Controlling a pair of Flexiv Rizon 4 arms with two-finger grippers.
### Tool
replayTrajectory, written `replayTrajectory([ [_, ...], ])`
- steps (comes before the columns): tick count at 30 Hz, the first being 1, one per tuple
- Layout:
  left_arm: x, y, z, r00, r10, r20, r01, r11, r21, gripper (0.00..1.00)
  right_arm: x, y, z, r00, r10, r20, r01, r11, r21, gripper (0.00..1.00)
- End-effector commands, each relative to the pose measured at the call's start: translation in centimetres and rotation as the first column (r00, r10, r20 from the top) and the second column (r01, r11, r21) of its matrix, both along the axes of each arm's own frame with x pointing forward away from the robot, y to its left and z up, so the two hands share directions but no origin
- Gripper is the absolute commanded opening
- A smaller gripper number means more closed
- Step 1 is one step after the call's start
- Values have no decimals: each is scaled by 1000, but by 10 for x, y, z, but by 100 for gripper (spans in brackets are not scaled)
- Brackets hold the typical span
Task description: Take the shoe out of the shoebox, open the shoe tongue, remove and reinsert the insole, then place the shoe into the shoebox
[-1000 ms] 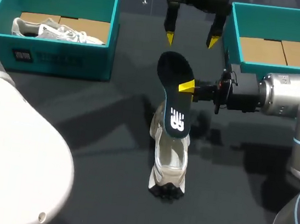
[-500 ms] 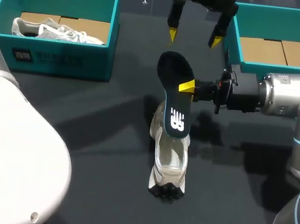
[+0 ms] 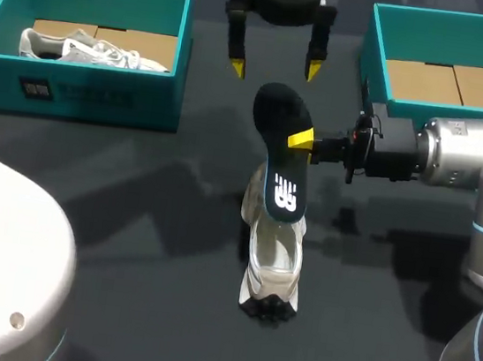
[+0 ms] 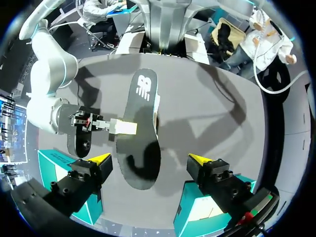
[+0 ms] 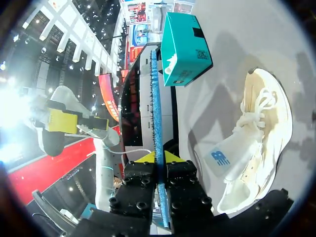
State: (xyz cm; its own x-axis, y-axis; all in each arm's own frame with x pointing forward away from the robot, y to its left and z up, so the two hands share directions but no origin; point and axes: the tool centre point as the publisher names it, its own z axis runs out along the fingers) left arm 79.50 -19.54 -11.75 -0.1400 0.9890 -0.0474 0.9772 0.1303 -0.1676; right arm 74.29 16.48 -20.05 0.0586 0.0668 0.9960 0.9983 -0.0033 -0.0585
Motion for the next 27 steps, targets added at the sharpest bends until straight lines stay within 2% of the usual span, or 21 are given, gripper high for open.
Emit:
replayTrajectory([
  [1, -9, 23, -9, 988, 139, 73, -62, 771, -634, 100, -1, 1, 0, 1000, -2, 0, 2, 1000, -1, 0],
  [2, -8, 26, -10, 986, 155, 67, -75, 758, -649, 100, -1, 1, 0, 1000, -2, 0, 2, 1000, -1, 0],
  [14, -9, 25, -10, 984, 159, 85, -64, 749, -659, 100, -1, 1, 0, 1000, -2, 0, 2, 1000, -1, 0],
  [19, -14, 40, -15, 981, 177, 81, -42, 598, -800, 100, -1, 1, 0, 1000, -2, 0, 2, 1000, -1, 0],
  [21, -19, 47, -18, 981, 172, 91, -8, 502, -865, 100, -1, 1, 0, 1000, -2, 0, 2, 1000, -1, 0],
  [22, -23, 53, -19, 980, 155, 122, 56, 374, -926, 100, -1, 1, 0, 1000, -2, 0, 2, 1000, -1, 0],
  [24, -29, 65, -21, 973, 158, 168, 125, 250, -960, 100, -1, 1, 0, 1000, -2, 0, 2, 1000, -1, 0],
  [27, -29, 65, -21, 973, 158, 168, 125, 250, -960, 100, -1, 1, 0, 1000, -2, 0, 2, 1000, -1, 0],
])
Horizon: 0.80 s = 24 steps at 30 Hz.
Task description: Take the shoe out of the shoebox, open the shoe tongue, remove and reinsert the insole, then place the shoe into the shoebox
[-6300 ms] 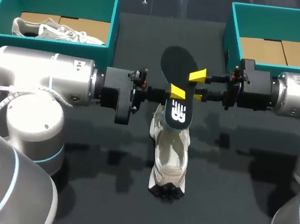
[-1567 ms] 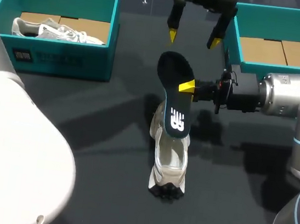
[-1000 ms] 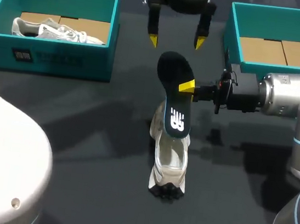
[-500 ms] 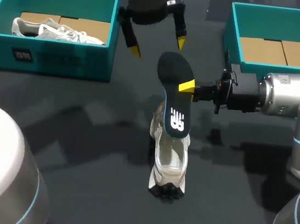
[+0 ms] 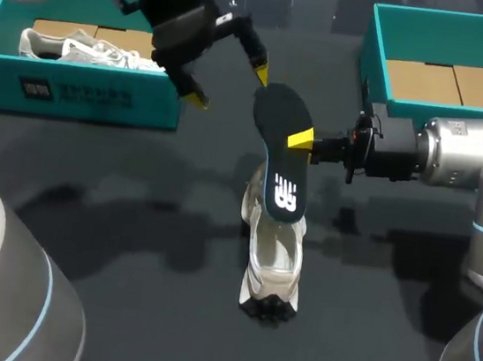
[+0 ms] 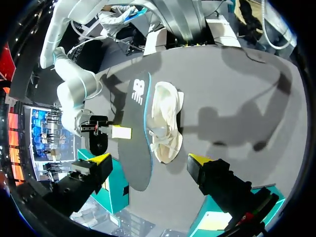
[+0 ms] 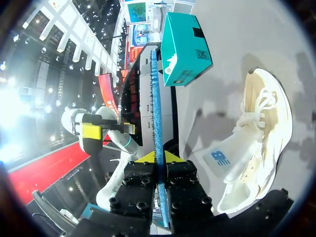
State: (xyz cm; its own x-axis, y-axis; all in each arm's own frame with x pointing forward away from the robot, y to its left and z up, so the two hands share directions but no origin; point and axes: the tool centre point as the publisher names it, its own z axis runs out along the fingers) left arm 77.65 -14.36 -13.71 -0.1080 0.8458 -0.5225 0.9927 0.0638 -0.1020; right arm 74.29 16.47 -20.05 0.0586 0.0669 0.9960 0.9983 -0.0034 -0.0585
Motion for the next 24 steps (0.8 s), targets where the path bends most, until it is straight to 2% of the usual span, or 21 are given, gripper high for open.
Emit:
replayTrajectory([
  [1, -10, 13, -1, 991, 59, 117, 47, 675, -736, 100, -1, 1, 0, 1000, -2, 0, 2, 1000, -1, 0],
  [9, -10, 13, -1, 991, 59, 117, 47, 675, -736, 100, -1, 1, 0, 1000, -2, 0, 2, 1000, -1, 0],
  [14, -14, 11, -22, 980, 121, 159, 61, 576, -815, 100, -1, 1, 0, 1000, -2, 0, 2, 1000, -1, 0],
  [15, -15, 12, -24, 976, 134, 172, 82, 506, -859, 100, -1, 1, 0, 1000, -2, 0, 2, 1000, -1, 0],
  [17, -13, 14, -25, 974, 158, 159, 71, 455, -888, 100, -1, 1, 0, 1000, -2, 0, 2, 1000, -1, 0],
  [24, -13, 14, -25, 974, 158, 159, 71, 455, -888, 100, -1, 1, 0, 1000, -2, 0, 2, 1000, -1, 0],
])
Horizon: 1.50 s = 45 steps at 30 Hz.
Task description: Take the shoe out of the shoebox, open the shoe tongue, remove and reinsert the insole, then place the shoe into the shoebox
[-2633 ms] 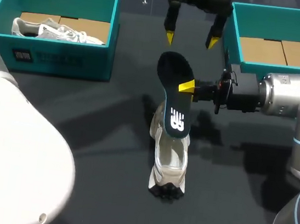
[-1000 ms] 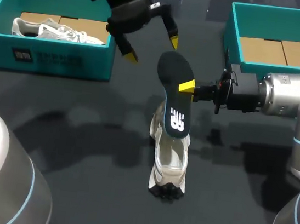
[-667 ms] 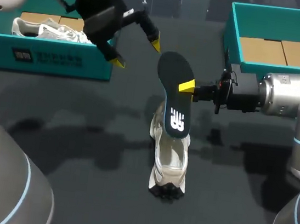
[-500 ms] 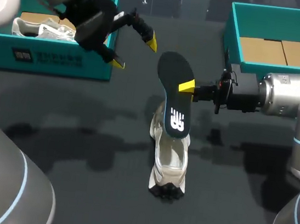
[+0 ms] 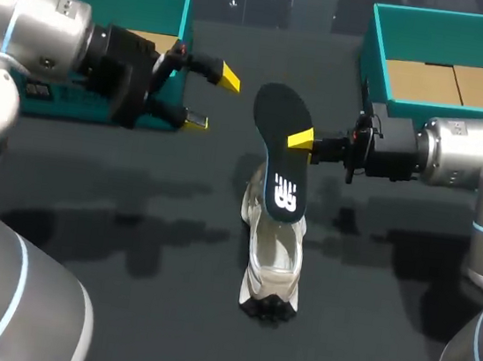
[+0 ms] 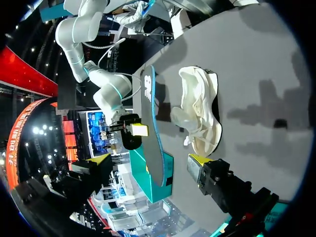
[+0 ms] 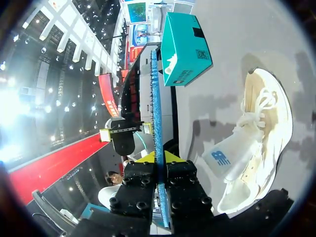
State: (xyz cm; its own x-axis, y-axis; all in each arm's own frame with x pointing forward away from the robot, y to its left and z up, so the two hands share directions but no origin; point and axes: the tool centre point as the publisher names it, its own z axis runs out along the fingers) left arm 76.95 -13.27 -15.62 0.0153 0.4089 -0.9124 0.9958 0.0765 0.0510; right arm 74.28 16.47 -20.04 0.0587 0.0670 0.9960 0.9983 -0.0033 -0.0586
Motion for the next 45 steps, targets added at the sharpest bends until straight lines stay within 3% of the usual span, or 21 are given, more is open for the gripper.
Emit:
replayTrajectory([
  [1, -6, 3, -6, 999, 5, 51, 21, 872, -489, 100, -1, 1, 0, 1000, -2, 0, 2, 1000, -1, 0],
  [12, 4, -11, -13, 1000, 0, 27, 13, 881, -473, 100, -2, 8, 2, 1000, -23, 8, 23, 1000, 12, 0],
  [28, 16, -38, -27, 1000, 26, 9, -21, 938, -347, 99, -13, 17, 1, 999, -39, 38, 39, 999, -6, 0],
  [30, 17, -43, -31, 1000, 24, -1, -23, 940, -341, 96, -14, 17, 1, 998, -40, 40, 40, 999, -3, 0],
  [34, 16, -53, -38, 1000, 24, -10, -26, 945, -326, 76, -15, 18, 1, 997, -52, 50, 52, 999, 1, 0],
  [41, 11, -66, -41, 999, 36, 4, -33, 947, -320, 69, -12, 21, 0, 997, -57, 54, 57, 998, 7, 0],
  [45, 11, -71, -42, 999, 50, 11, -44, 946, -321, 53, -10, 25, 1, 997, -49, 55, 49, 999, 8, 0],
])
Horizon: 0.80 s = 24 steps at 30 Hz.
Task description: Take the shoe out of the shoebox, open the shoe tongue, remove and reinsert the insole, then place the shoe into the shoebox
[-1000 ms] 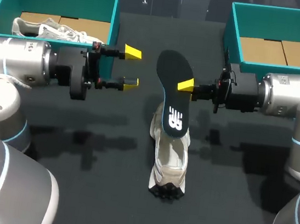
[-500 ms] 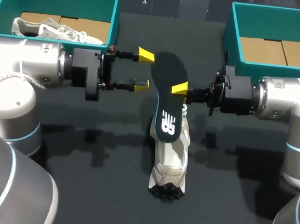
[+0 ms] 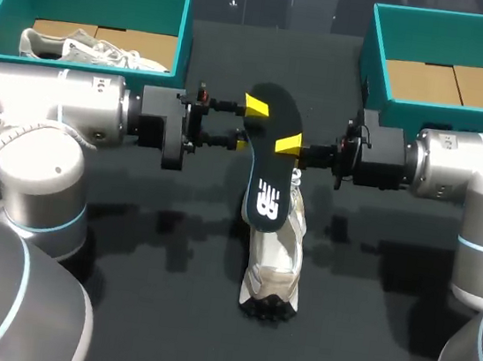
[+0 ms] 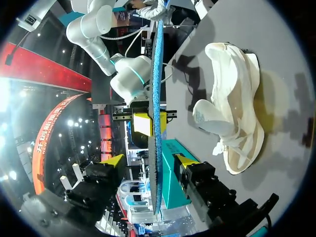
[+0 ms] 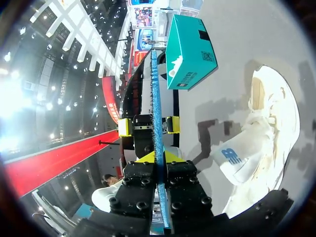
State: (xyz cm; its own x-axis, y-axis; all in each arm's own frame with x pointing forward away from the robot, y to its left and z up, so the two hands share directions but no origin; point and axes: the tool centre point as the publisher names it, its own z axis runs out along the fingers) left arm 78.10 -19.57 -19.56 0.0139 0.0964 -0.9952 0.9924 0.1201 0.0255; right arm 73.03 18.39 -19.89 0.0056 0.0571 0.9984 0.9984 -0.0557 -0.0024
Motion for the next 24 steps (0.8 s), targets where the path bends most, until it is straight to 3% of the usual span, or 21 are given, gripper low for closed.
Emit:
replayTrajectory([
  [1, -1, -9, -3, 1000, 20, 9, -20, 1000, -2, 52, 3, 6, -1, 1000, 5, -2, -5, 1000, -2, 0],
  [17, 3, -17, -12, 998, 50, 23, -51, 999, 19, 35, 4, 9, -1, 1000, 20, -9, -20, 1000, -3, 0],
  [20, 4, -18, -14, 998, 54, 26, -55, 998, 22, 28, 3, 9, -1, 1000, 22, -11, -22, 1000, -4, 0],
  [24, 5, -20, -16, 998, 54, 26, -54, 998, 25, 9, 3, 9, -1, 1000, 25, -14, -25, 1000, -5, 0],
])
